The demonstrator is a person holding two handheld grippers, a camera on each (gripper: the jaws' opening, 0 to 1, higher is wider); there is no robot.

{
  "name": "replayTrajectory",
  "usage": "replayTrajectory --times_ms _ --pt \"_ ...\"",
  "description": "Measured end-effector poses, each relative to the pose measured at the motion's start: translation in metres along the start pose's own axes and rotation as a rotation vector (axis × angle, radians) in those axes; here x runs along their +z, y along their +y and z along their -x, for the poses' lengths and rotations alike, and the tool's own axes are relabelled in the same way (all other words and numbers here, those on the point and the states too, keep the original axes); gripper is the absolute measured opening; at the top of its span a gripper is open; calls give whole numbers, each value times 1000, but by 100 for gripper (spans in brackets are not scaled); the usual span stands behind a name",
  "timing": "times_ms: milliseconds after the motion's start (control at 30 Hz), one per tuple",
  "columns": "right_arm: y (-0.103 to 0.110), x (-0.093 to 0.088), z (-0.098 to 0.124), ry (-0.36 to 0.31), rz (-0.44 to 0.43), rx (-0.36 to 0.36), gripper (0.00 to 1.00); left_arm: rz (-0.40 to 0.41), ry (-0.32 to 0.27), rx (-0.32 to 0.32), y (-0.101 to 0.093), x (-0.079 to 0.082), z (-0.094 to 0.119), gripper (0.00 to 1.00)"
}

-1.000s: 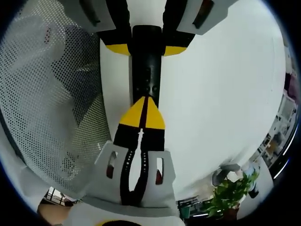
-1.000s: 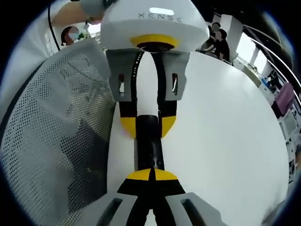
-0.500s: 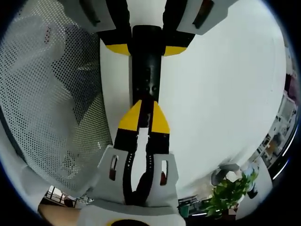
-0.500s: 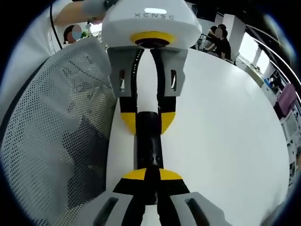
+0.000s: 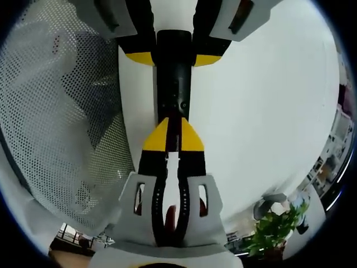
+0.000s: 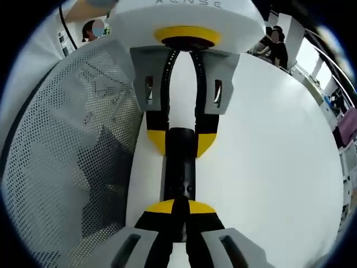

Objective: Press the specified remote control buttons in sequence, fully releasing each button before pressing the next.

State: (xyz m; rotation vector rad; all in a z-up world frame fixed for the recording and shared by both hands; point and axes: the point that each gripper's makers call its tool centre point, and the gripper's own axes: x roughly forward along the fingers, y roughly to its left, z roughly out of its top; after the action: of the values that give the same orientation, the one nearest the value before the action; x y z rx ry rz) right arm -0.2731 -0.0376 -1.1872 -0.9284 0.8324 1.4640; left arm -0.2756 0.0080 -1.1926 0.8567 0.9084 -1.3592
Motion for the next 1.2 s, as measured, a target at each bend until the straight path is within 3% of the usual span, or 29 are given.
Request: replayTrajectory --times_ms 67,133,267,333,433,567,733,1033,1100,1133,1200 --pt "1 -1 0 8 32 -13 3 -6 0 -3 0 0 0 24" --pt "1 0 1 -20 -37 -14 4 -9 1 -5 0 0 0 24" --pt "2 -1 3 -64 -2 -24 4 -14 8 -5 -1 0 -1 24" --pt "2 -1 4 -95 -69 -20 4 -17 10 -5 -1 0 -1 24" --pt "1 -4 4 -109 -80 -14 4 -17 10 -4 -1 0 -1 24" --pt "1 -11 7 -77 -64 -28 6 -12 3 -2 -1 0 -1 24" --pt "1 -13 7 -82 -86 -30 6 -12 0 -1 -1 0 0 24" --pt "3 -10 4 21 23 -26 5 -17 10 -3 -1 0 -1 24" --pt "4 -9 4 36 -18 -26 5 -17 12 -4 -1 0 0 24" --pt "5 -9 3 42 22 -33 5 -18 15 -4 -1 0 0 24" --pt "4 -9 4 34 -1 -39 5 -22 18 -6 -1 0 0 24"
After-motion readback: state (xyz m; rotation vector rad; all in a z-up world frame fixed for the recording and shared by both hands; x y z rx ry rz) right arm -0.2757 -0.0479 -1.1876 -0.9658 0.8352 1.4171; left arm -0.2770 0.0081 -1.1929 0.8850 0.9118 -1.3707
